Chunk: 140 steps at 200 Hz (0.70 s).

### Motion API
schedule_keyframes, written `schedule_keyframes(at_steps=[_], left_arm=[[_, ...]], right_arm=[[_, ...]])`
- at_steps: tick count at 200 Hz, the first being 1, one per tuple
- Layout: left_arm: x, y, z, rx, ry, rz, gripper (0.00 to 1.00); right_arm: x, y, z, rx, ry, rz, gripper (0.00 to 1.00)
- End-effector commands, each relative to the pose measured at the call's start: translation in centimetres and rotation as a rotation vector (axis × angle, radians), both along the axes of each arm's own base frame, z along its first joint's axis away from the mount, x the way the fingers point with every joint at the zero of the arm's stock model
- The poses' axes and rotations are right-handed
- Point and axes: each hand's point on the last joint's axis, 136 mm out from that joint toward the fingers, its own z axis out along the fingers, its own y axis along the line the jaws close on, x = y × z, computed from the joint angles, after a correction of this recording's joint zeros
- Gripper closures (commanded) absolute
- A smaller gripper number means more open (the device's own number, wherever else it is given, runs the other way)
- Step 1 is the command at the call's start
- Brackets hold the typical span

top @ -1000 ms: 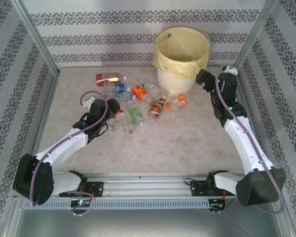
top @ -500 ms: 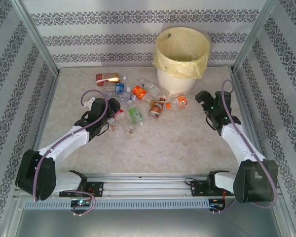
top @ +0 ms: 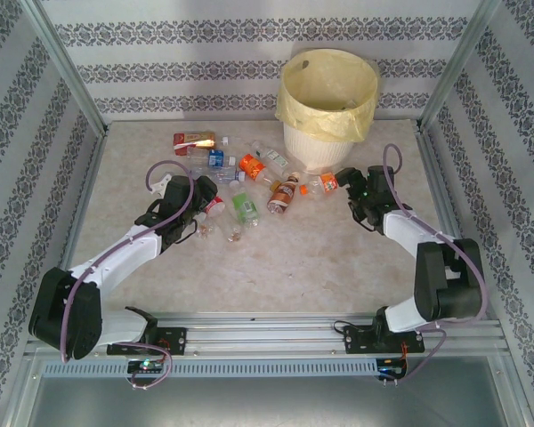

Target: Put the plastic bottles in the bin

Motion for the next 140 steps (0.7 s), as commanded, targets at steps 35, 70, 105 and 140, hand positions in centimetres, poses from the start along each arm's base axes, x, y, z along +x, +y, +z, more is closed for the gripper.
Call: schedule_keyframes(at_steps=[35, 70, 105, 140], left_arm=[[-0.1, 1.0, -0.2, 0.001, 0.029, 0.039, 0.01], [-0.4, 1.2, -0.3, 0.006, 0.033, 0.041, 0.01], [-0.9, 1.8, -0.5, 0.010, 0.034, 0.060, 0.01], [-1.4, 2.3, -0.4, 0.015, 0.031, 0.072, 0.01]], right_arm=[[2.3, 0.6, -0.3, 0.074, 0.007, -0.047, 0.11], [4.5, 1.9, -1.4, 0.116, 0.020, -0.011, 0.17], [6.5, 2.2, -2.5, 0.152, 0.011, -0.042, 0.21], [7.6, 2.7, -4.2, 0.209, 0.022, -0.064, 0.24]])
